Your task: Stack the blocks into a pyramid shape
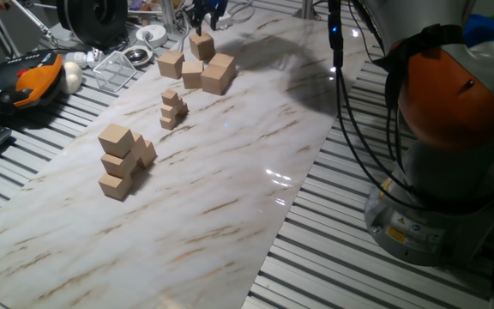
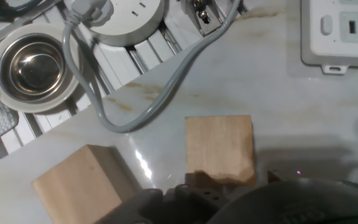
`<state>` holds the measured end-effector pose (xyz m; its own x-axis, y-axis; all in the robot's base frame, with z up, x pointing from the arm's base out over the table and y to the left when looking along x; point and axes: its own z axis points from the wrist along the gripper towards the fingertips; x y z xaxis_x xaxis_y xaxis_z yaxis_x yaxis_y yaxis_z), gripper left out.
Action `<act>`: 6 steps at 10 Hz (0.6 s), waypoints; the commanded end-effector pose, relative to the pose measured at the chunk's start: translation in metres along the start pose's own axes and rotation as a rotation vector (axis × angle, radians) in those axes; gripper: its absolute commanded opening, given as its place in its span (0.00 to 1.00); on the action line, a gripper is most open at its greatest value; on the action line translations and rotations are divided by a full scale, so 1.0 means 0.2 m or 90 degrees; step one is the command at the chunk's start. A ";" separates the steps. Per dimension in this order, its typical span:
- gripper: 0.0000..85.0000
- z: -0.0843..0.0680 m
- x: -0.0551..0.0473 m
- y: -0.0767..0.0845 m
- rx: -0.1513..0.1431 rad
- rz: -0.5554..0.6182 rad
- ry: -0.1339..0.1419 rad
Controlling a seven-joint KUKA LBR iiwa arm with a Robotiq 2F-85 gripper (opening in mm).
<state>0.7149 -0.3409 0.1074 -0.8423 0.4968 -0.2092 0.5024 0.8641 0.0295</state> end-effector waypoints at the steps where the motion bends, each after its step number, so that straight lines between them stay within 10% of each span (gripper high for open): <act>1: 1.00 0.01 0.00 0.00 0.000 0.002 0.000; 6: 1.00 0.05 -0.02 0.00 -0.002 0.002 0.003</act>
<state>0.7213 -0.3430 0.0985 -0.8420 0.5000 -0.2027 0.5042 0.8629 0.0346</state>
